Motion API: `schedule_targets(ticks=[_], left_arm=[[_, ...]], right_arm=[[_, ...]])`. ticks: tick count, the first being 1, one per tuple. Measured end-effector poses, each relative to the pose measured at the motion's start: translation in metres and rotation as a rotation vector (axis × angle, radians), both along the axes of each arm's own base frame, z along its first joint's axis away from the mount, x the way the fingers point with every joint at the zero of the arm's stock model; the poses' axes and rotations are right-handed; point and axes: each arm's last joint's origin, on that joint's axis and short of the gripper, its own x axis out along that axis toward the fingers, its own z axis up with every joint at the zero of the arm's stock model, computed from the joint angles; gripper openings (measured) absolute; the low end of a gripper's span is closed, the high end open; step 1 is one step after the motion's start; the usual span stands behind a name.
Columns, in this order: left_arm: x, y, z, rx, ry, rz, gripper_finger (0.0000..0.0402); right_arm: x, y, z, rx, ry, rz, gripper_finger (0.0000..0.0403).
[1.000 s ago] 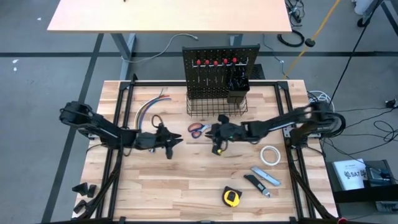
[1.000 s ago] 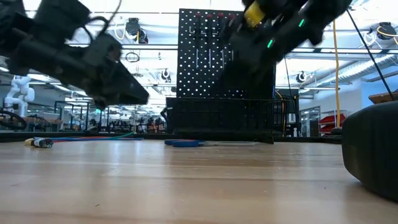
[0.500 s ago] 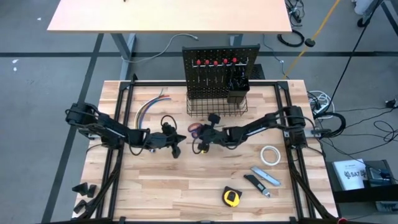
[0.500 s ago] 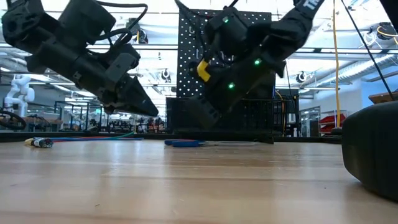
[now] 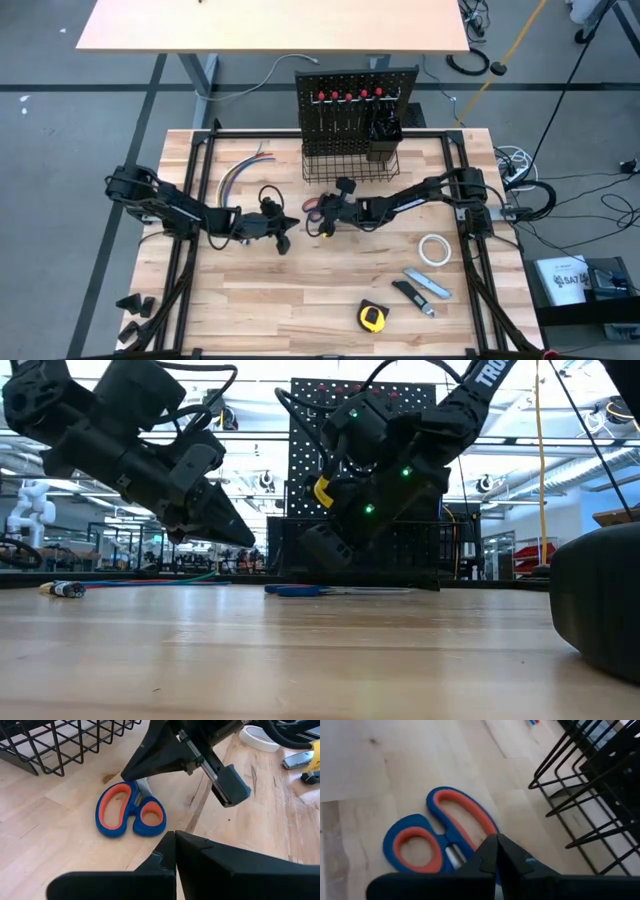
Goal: Hang tools onto peg board
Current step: Put the scissor into the black bin on the pegboard
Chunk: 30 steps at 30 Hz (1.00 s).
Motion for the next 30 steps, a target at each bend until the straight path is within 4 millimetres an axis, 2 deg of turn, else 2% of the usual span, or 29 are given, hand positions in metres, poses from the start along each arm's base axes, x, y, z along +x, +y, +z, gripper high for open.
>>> schedule_targets(ticks=[3, 8, 14, 17, 21, 26, 30], left_arm=[[0.0, 0.0, 0.0, -0.001, 0.0, -0.002, 0.0001], [0.0, 0.0, 0.0, -0.002, -0.002, -0.003, 0.0001], [0.0, 0.0, 0.0, 0.002, 0.0, -0.005, 0.0], [0.0, 0.0, 0.0, 0.002, 0.002, -0.005, 0.0], [0.0, 0.0, 0.0, 0.004, 0.002, -0.006, 0.0], [0.0, 0.0, 0.0, -0.002, -0.001, -0.017, 0.0], [0.0, -0.001, 0.0, -0.002, 0.0, -0.02, 0.0]], right_arm=[[0.002, 0.001, -0.005, 0.021, -0.009, 0.006, 0.0], [0.004, 0.004, -0.023, 0.041, 0.009, 0.004, 0.0], [0.003, 0.031, -0.026, 0.092, -0.018, 0.001, 0.0], [0.0, 0.053, -0.02, 0.158, -0.048, 0.028, 0.0], [-0.004, 0.076, -0.009, 0.129, -0.059, 0.092, 0.0], [-0.006, 0.087, 0.032, 0.091, -0.156, 0.165, 0.0008], [-0.012, 0.094, 0.054, 0.03, -0.154, 0.258, 0.0041]])
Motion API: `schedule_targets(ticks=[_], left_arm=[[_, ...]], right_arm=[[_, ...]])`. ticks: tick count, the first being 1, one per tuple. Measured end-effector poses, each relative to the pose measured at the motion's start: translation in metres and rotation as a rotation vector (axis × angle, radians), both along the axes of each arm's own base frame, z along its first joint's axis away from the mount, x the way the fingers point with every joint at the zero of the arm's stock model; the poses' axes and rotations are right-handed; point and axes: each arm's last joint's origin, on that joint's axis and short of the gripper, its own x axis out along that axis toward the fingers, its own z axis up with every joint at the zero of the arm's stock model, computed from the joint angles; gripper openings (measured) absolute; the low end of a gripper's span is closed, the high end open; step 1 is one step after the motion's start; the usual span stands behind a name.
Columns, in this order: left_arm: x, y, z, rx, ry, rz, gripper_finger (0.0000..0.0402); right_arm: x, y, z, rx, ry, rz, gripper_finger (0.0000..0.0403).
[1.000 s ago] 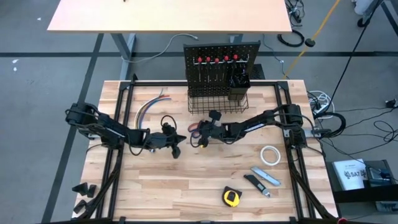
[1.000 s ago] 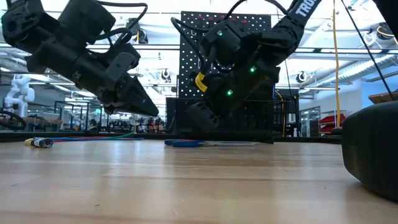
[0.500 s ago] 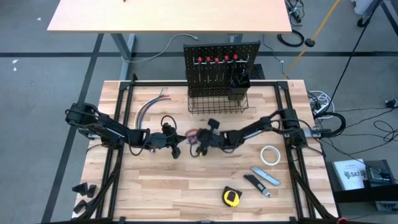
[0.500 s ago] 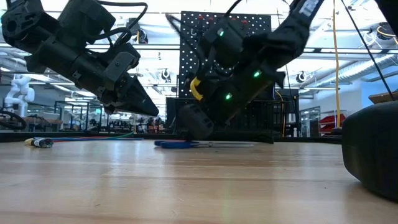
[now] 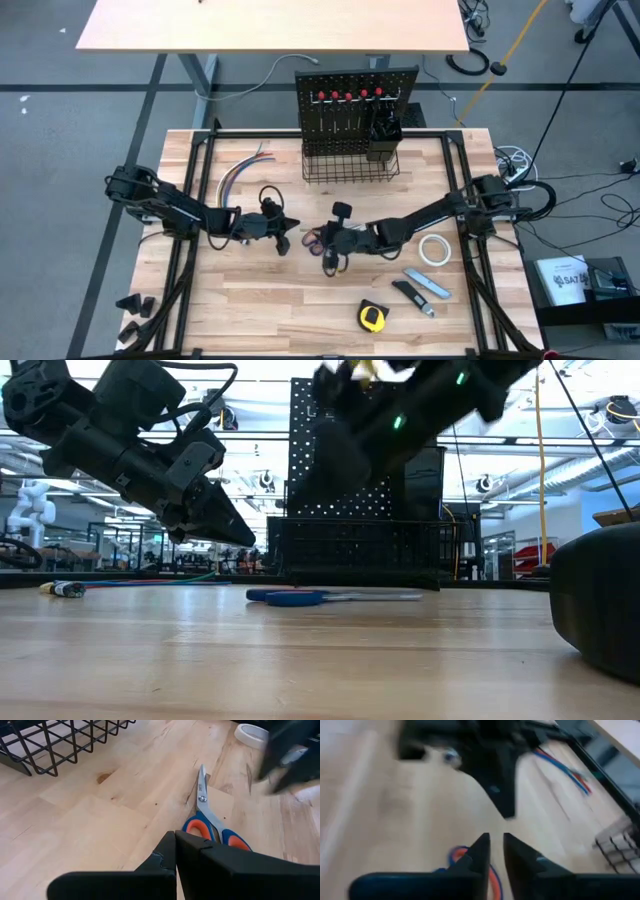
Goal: Hang tools onto peg board
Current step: Put the scissor into the black bin on the pegboard
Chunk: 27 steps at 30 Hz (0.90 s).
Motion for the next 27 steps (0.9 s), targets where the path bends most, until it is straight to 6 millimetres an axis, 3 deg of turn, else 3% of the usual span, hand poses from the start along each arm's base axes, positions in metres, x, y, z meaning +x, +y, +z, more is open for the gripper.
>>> schedule_targets(ticks=[3, 11, 18, 27], left_arm=[[0.0, 0.0, 0.0, 0.0, 0.0, 0.0, 0.0], [0.0, 0.0, 0.0, 0.0, 0.0, 0.0, 0.0], [0.0, 0.0, 0.0, 0.0, 0.0, -0.001, 0.0], [0.0, 0.0, 0.0, -0.003, 0.003, -0.006, 0.0]], right_arm=[[-0.003, 0.001, 0.009, -0.001, 0.018, 0.073, 0.0079], [-0.004, -0.013, 0.002, 0.097, 0.12, 0.213, 0.017], [-0.002, -0.019, -0.005, 0.106, 0.148, 0.237, 0.0184], [0.006, -0.024, -0.041, 0.099, 0.231, 0.264, 0.0185]])
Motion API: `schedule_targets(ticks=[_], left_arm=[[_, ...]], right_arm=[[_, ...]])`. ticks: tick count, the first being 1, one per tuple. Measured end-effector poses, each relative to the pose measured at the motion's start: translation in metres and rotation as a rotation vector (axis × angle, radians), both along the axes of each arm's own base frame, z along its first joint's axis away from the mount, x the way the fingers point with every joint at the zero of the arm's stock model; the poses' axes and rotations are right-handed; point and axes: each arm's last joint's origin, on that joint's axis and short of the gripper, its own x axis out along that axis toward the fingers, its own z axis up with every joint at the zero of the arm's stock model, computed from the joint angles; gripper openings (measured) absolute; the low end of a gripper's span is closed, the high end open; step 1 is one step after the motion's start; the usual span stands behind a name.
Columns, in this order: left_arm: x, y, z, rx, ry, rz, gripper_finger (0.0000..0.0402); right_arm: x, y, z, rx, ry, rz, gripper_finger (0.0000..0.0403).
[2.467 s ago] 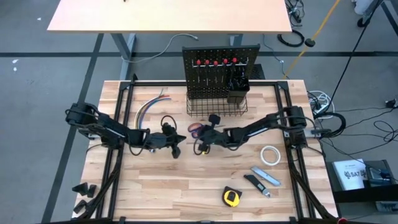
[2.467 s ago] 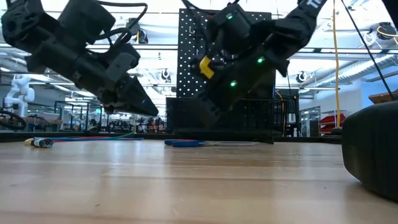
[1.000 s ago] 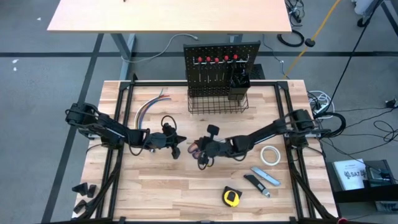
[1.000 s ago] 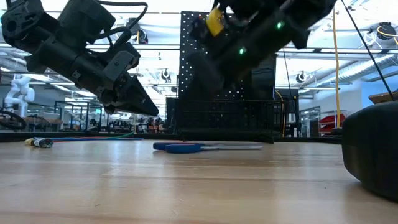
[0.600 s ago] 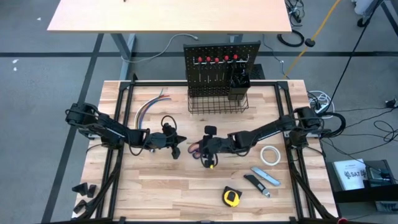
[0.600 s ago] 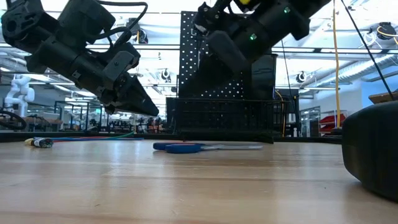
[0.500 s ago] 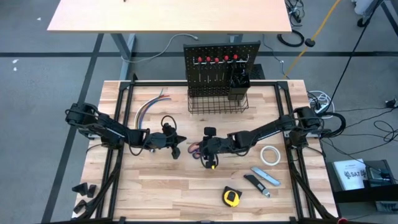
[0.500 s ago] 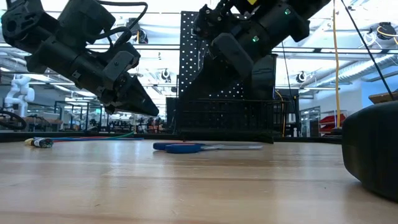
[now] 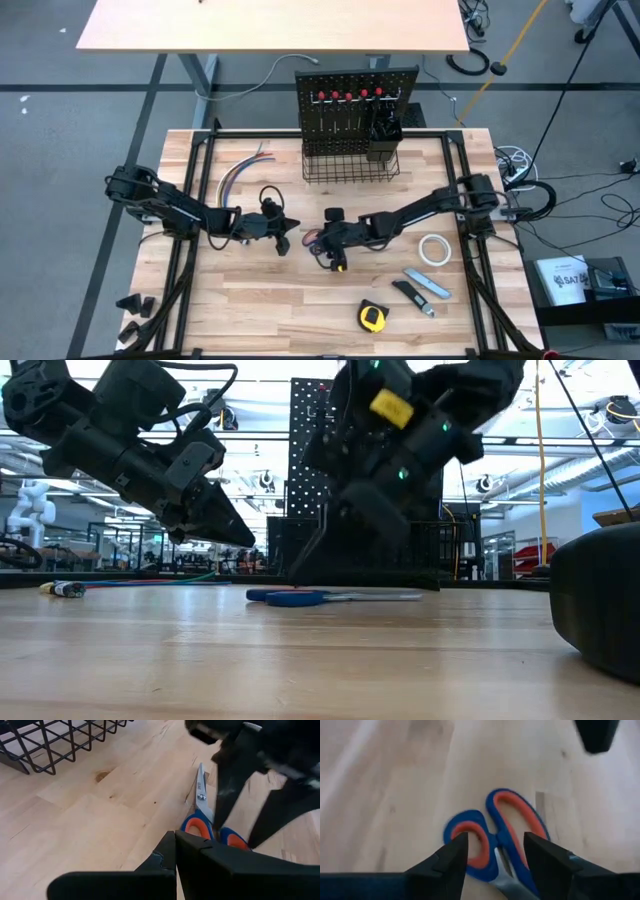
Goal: Hang tools onto peg board
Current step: Put the scissor into the black bin on the pegboard
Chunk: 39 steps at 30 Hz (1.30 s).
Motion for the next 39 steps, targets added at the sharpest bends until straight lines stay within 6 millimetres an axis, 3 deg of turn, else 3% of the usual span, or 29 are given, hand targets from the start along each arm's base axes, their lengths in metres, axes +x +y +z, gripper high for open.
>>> schedule_targets(ticks=[7, 24, 30, 39], left_arm=[[0.0, 0.0, 0.0, 0.0, 0.0, -0.001, 0.0], [0.0, 0.0, 0.0, 0.0, -0.001, -0.001, 0.0], [0.0, 0.0, 0.0, 0.0, -0.001, -0.001, 0.0], [0.0, 0.0, 0.0, 0.001, 0.002, -0.001, 0.0]], right_arm=[[0.005, -0.011, -0.021, 0.019, 0.03, -0.048, 0.0185], [-0.003, -0.011, -0.026, 0.177, 0.236, -0.19, 0.0165], [0.007, -0.01, -0.012, 0.179, 0.261, -0.191, 0.0165], [0.027, -0.006, 0.025, 0.156, 0.253, -0.13, 0.0164]])
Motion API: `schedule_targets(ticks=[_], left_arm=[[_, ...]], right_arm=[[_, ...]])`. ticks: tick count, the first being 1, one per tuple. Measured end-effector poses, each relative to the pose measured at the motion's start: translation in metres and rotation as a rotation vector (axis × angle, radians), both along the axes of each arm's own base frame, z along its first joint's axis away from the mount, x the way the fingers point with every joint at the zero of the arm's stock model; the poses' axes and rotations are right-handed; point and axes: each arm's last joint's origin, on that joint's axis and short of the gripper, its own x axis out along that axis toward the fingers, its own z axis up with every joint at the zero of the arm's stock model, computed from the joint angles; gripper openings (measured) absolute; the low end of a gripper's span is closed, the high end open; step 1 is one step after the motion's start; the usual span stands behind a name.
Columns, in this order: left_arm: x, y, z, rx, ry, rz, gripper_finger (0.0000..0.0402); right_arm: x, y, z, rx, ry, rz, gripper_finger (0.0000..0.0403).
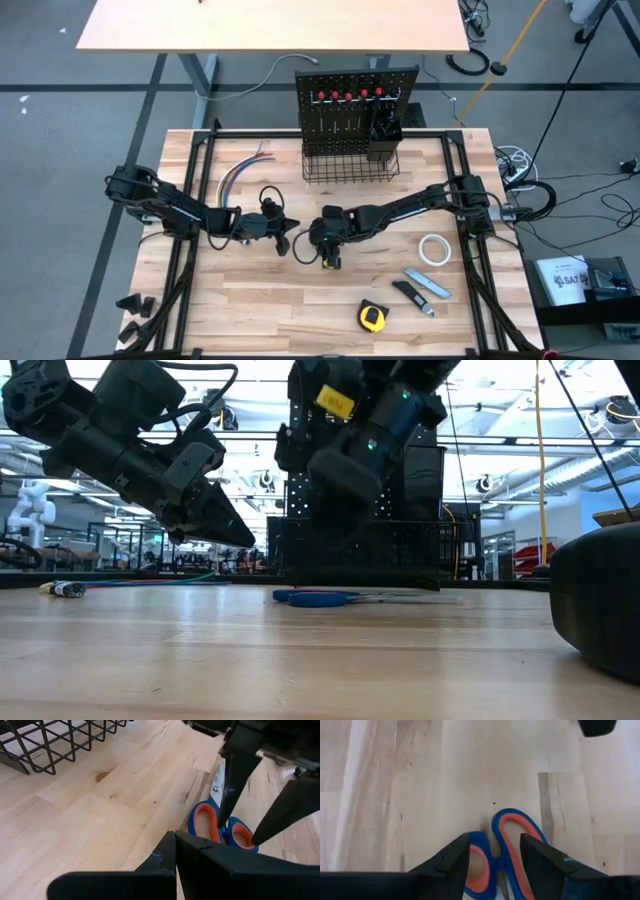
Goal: Hang tools onto peg board
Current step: Put the scissor into the black bin on the pegboard
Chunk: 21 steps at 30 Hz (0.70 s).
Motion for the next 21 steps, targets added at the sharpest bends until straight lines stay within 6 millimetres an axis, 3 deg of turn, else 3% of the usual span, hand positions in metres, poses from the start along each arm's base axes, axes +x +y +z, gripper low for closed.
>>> schedule_targets(ticks=[12, 21], left_arm=[[0.0, 0.0, 0.0, 0.002, 0.001, -0.001, 0.0], [0.0, 0.0, 0.0, 0.002, 0.002, -0.001, 0.0]], right_arm=[[-0.002, -0.001, -0.009, -0.015, 0.052, -0.003, 0.0164], [0.0, 0.006, -0.035, -0.056, 0.11, 0.005, 0.0162]])
